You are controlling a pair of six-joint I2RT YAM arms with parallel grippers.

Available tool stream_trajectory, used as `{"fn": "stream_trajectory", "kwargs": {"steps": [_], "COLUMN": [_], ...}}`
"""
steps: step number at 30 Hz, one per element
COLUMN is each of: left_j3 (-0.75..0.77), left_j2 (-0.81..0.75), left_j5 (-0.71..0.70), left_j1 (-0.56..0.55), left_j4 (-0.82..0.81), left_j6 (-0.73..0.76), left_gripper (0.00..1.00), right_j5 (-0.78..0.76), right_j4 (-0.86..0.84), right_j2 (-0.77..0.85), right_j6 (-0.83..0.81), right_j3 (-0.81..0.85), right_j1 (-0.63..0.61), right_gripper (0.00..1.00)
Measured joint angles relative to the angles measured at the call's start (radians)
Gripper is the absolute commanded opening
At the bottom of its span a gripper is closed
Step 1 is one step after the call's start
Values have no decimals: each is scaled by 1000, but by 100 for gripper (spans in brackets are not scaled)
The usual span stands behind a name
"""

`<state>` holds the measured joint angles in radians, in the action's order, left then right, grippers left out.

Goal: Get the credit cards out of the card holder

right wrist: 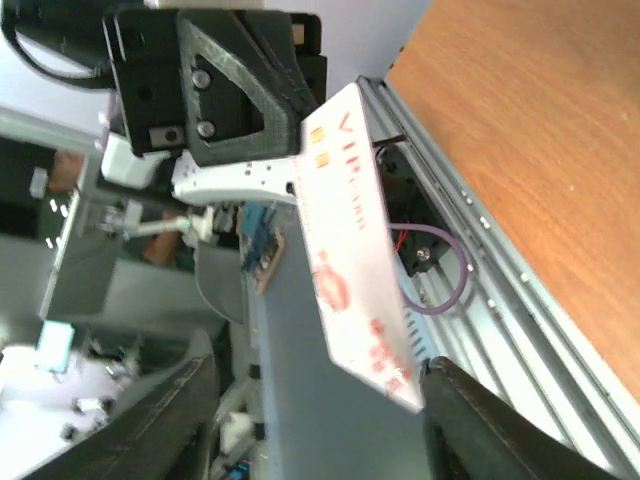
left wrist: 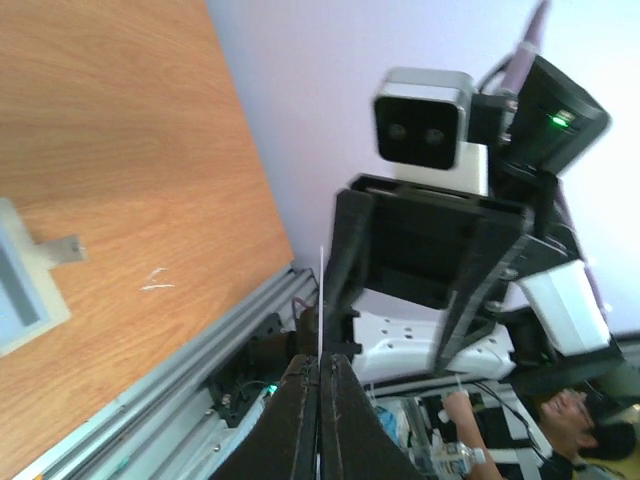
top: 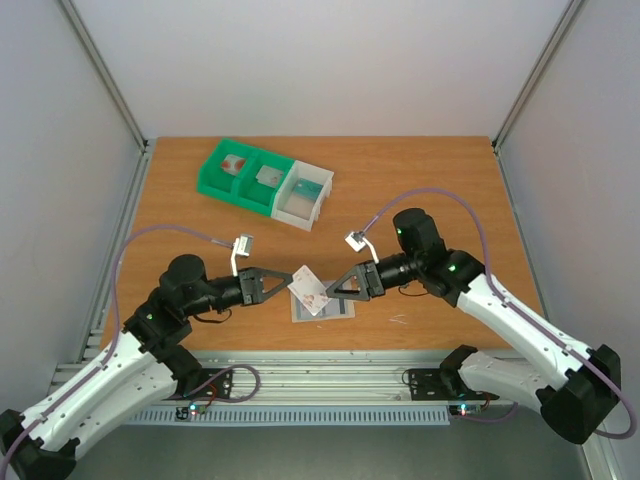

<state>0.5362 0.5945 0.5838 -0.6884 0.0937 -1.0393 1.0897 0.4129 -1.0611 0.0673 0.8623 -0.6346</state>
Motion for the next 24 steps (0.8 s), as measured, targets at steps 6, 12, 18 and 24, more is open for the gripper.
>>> {"fn": "stream_trajectory", "kwargs": {"steps": [6,12,18,24], "left_j3": [2,36,82,163], "left_j2": [8,86,194,314], "left_j5": [-100,-142,-148,-163], "left_j1": [15,103,237,378], "left_j4": [93,137,150,159], "left_j6": [22,55,92,150], "left_gripper": [0,0,0,0], "right_j5": [-111,-214,-259,-275], "right_j4": [75,150,175,164], "right_j2": [64,106,137,139], "right_j6": [-14,-14,4,39], "right_j3": [13,16,24,23], "right_j1": [0,0,0,0], "right_gripper": [98,98,98,99]}}
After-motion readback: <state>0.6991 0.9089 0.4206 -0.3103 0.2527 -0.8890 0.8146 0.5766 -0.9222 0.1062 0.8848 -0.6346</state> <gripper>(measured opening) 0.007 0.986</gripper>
